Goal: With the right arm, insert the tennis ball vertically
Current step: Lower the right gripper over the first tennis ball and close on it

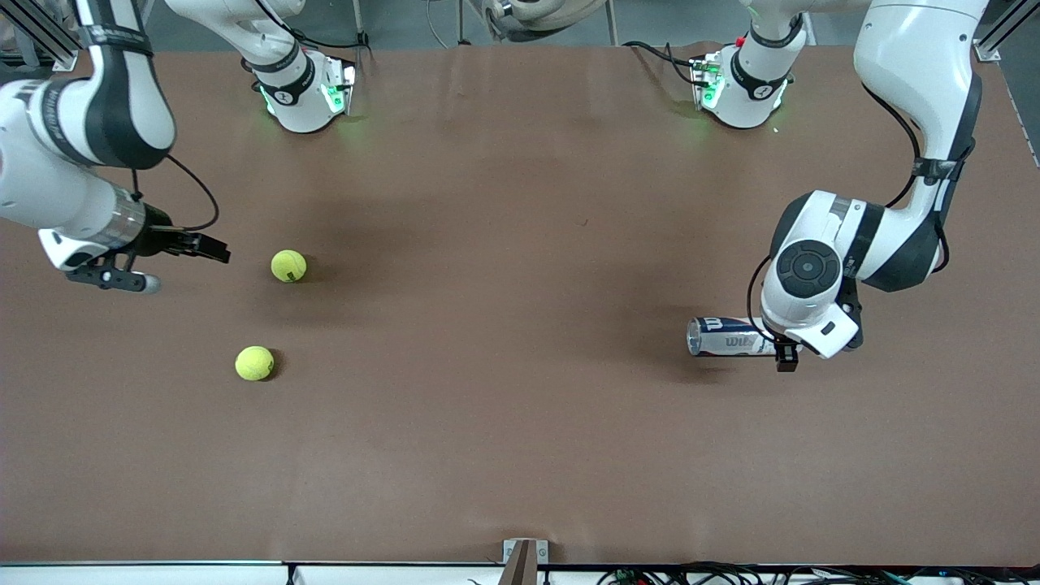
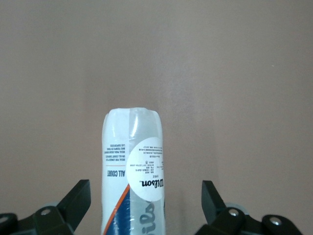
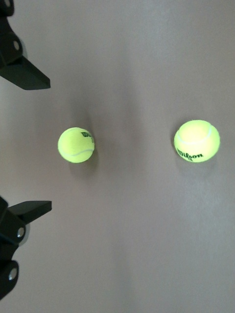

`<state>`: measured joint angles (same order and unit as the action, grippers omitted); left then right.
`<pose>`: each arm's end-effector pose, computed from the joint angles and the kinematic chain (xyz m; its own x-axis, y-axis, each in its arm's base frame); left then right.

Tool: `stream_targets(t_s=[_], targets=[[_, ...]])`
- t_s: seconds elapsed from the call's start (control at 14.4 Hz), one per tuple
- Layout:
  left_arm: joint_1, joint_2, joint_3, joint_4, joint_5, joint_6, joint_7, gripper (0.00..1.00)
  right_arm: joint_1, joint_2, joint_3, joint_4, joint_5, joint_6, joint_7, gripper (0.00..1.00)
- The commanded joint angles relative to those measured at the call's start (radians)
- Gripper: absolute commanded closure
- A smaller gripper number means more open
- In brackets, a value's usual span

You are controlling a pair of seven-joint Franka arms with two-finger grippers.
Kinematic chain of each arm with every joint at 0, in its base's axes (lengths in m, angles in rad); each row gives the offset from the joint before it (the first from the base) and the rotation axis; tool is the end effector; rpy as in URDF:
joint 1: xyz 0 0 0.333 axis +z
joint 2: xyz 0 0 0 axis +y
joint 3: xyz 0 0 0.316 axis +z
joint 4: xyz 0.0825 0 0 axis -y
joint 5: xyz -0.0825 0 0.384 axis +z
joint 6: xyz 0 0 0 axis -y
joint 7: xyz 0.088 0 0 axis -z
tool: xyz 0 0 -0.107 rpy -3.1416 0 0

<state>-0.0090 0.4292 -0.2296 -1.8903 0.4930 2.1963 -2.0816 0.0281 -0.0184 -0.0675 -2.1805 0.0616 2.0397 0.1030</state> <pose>0.6093 -0.1236 0.2760 0.0225 0.9542 0.2983 0.9996 -0.0265 0.0095 0.5155 -0.0170 0.3880 0.9774 -0.1688 -0.1276 -0.1750 -0.9838 -0.0394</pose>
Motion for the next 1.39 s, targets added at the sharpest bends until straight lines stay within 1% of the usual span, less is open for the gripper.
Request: stream_targets(t_s=[0.0, 0.21, 0.35, 0.49, 0.62, 0.69, 0.97, 1.18, 1.32], targets=[[0.017, -0.021, -0.004, -0.078, 0.021, 0.081, -0.057, 0.00, 0.012, -0.040, 0.000, -0.120, 0.015, 0.118, 0.014, 0.00], [0.017, -0.015, -0.004, -0.102, 0.021, 0.105, -0.057, 0.00, 0.013, -0.026, 0.000, -0.191, 0.017, 0.219, 0.017, 0.00], [0.017, -0.003, -0.004, -0.102, 0.022, 0.112, -0.057, 0.00, 0.039, -0.014, 0.000, -0.248, 0.030, 0.301, 0.075, 0.00], [0.015, 0.013, -0.002, -0.101, 0.024, 0.120, -0.055, 0.00, 0.071, 0.017, 0.000, -0.280, 0.030, 0.374, 0.137, 0.00], [0.015, 0.025, -0.001, -0.101, 0.024, 0.137, -0.051, 0.00, 0.085, 0.054, 0.000, -0.317, 0.030, 0.465, 0.144, 0.00], [0.015, 0.031, -0.001, -0.099, 0.024, 0.140, -0.051, 0.00, 0.085, 0.069, 0.000, -0.326, 0.030, 0.490, 0.144, 0.00], [0.017, 0.051, -0.001, -0.095, 0.055, 0.141, -0.052, 0.00, 0.087, 0.104, 0.000, -0.331, 0.030, 0.511, 0.144, 0.00], [0.026, 0.057, -0.001, -0.095, 0.071, 0.146, -0.051, 0.00, 0.087, 0.132, 0.000, -0.354, 0.032, 0.574, 0.144, 0.00], [0.030, 0.068, -0.001, -0.095, 0.084, 0.146, -0.051, 0.00, 0.087, 0.143, 0.000, -0.360, 0.032, 0.577, 0.144, 0.00]])
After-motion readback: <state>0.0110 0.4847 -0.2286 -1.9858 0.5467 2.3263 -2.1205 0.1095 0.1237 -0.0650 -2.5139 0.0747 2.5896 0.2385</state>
